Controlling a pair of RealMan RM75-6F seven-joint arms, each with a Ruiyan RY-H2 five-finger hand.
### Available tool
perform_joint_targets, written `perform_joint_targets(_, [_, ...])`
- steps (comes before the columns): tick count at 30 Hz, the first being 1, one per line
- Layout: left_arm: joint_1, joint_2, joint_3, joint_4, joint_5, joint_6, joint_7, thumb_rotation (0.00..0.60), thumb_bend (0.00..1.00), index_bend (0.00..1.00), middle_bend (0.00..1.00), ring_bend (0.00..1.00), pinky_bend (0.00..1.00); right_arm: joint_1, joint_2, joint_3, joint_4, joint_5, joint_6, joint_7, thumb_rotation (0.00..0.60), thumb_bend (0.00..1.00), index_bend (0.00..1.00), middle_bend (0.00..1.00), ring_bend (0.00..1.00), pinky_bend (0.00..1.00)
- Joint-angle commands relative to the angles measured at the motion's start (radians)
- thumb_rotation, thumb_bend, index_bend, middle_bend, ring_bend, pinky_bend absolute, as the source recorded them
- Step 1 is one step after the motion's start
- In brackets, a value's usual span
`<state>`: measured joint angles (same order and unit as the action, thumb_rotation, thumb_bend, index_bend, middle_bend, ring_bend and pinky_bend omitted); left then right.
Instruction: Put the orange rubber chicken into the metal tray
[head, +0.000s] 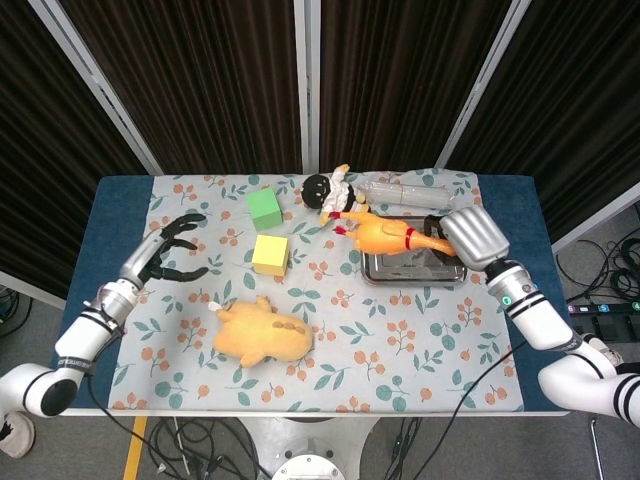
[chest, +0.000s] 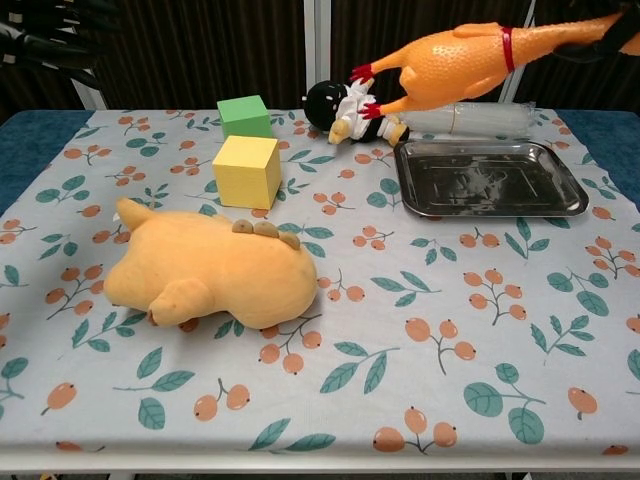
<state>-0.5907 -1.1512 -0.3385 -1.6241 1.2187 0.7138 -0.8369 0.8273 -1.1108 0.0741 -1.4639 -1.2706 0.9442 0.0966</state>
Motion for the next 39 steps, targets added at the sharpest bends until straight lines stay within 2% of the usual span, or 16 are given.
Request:
perform_joint_targets(1, [0.005,-0.004,0.008,0.003,-0.016,0.017,0.023,0.6,0.22,0.21,0.17,0.14,0.29,-0.061,-0.038,-0.01,0.143,0.005,-0.113,0.275,0.6,0.4,1.0,0.83,0.8,1.0])
perform_joint_targets(9, [-0.005,-0.002,0.013,-0.005,-0.074,0.004,0.061,0.6,0.22,0.21,0.17,0.14,0.29,-0.076,-0.153,-0.033,0.375,-0.104,-0.23,0.642,0.6,0.4,1.0,0.83,0.8,1.0])
perform_joint_targets(15, [-0.011,-0.004,0.016,-0.005,-0.117,-0.006,0.09,0.6,0.22,0.21,0.17,0.14,0.29,-0.077,-0.264,-0.057,0.552,-0.188,-0.242,0.871,0.6,0.39,1.0,0.83,0.8,1.0])
perform_joint_targets(19, [-0.015,-0.004,0.012,-0.003,-0.144,-0.016,0.098,0.6,0.22,0.21,0.17,0.14,0.29,-0.061,-0.313,-0.104,0.645,-0.26,-0.26,0.963,0.6,0.39,1.0,0.83,0.78,0.99])
perform_joint_targets(21, [-0.018,-0.005,0.012,-0.002,-0.151,-0.021,0.106,0.6,0.22,0.21,0.17,0.14,0.29,-0.053,-0.328,-0.132,0.682,-0.298,-0.262,0.98,0.6,0.39,0.98,0.82,0.72,0.92])
perform_joint_targets(23, [-0.021,-0.008,0.013,0.0,-0.155,-0.025,0.114,0.6,0.22,0.21,0.17,0.14,0.29,-0.048,-0.352,-0.158,0.738,-0.33,-0.259,0.952,0.6,0.35,0.88,0.76,0.61,0.76])
perform_joint_targets(26, [-0.024,-0.013,0.01,0.0,-0.161,-0.028,0.118,0.6,0.22,0.21,0.17,0.14,0.29,-0.054,-0.393,-0.166,0.803,-0.336,-0.251,0.909,0.6,0.2,0.7,0.65,0.48,0.58])
perform_joint_targets(29, [-0.027,-0.018,0.008,0.004,-0.163,-0.032,0.12,0.6,0.22,0.21,0.17,0.14,0.29,-0.058,-0.425,-0.163,0.847,-0.335,-0.238,0.855,0.6,0.05,0.4,0.46,0.29,0.4])
perform_joint_targets(32, [-0.025,-0.019,0.008,0.005,-0.159,-0.035,0.12,0.6,0.22,0.21,0.17,0.14,0.29,-0.06,-0.448,-0.151,0.883,-0.322,-0.234,0.778,0.6,0.0,0.16,0.31,0.14,0.28])
perform_joint_targets(35, [-0.023,-0.021,0.007,0.011,-0.158,-0.038,0.115,0.6,0.22,0.21,0.17,0.14,0.29,-0.061,-0.462,-0.129,0.905,-0.297,-0.237,0.702,0.6,0.0,0.02,0.22,0.05,0.22])
perform_joint_targets(39, [-0.015,-0.023,0.005,0.019,-0.158,-0.041,0.1,0.6,0.22,0.21,0.17,0.14,0.29,-0.06,-0.465,-0.1,0.907,-0.266,-0.239,0.595,0.6,0.0,0.0,0.14,0.0,0.14])
